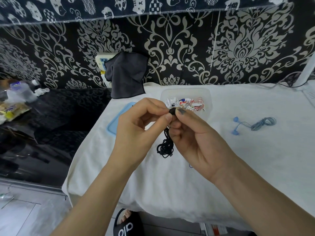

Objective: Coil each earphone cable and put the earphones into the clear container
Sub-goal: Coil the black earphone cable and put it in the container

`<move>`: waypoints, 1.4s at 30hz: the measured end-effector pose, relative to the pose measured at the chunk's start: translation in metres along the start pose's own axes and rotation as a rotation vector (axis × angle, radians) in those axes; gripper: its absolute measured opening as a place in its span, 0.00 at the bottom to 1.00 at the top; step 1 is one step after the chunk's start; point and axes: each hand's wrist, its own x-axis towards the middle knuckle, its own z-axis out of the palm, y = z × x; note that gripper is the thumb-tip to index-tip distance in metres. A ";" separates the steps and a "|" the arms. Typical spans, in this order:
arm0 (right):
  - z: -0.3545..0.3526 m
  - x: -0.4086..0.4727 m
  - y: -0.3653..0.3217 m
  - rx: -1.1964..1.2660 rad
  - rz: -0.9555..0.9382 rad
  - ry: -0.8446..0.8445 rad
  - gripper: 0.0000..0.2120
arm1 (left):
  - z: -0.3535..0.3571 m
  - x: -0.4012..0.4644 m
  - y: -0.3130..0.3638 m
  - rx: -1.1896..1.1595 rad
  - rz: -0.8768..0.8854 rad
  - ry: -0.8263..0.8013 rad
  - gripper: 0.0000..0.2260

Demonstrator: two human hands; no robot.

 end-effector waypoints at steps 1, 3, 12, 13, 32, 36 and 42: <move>0.001 0.000 0.000 0.009 -0.006 0.002 0.01 | 0.000 0.000 0.000 -0.002 -0.001 0.004 0.12; 0.001 0.000 0.001 0.016 -0.018 0.004 0.02 | 0.001 0.001 -0.001 -0.013 -0.012 0.009 0.11; 0.002 -0.002 0.004 0.010 -0.049 -0.004 0.01 | 0.000 0.004 0.001 -0.059 -0.039 -0.015 0.09; 0.002 -0.002 0.003 0.002 -0.052 -0.001 0.01 | 0.000 0.004 0.001 -0.057 -0.039 -0.020 0.09; 0.001 -0.002 0.004 -0.129 -0.080 0.019 0.02 | -0.007 0.004 0.003 0.135 0.002 -0.059 0.07; 0.001 -0.002 0.003 -0.039 -0.001 -0.002 0.02 | -0.003 0.003 0.003 0.022 -0.031 -0.048 0.10; 0.000 -0.003 0.005 0.037 0.056 -0.047 0.05 | -0.003 0.003 0.004 -0.055 -0.047 -0.052 0.10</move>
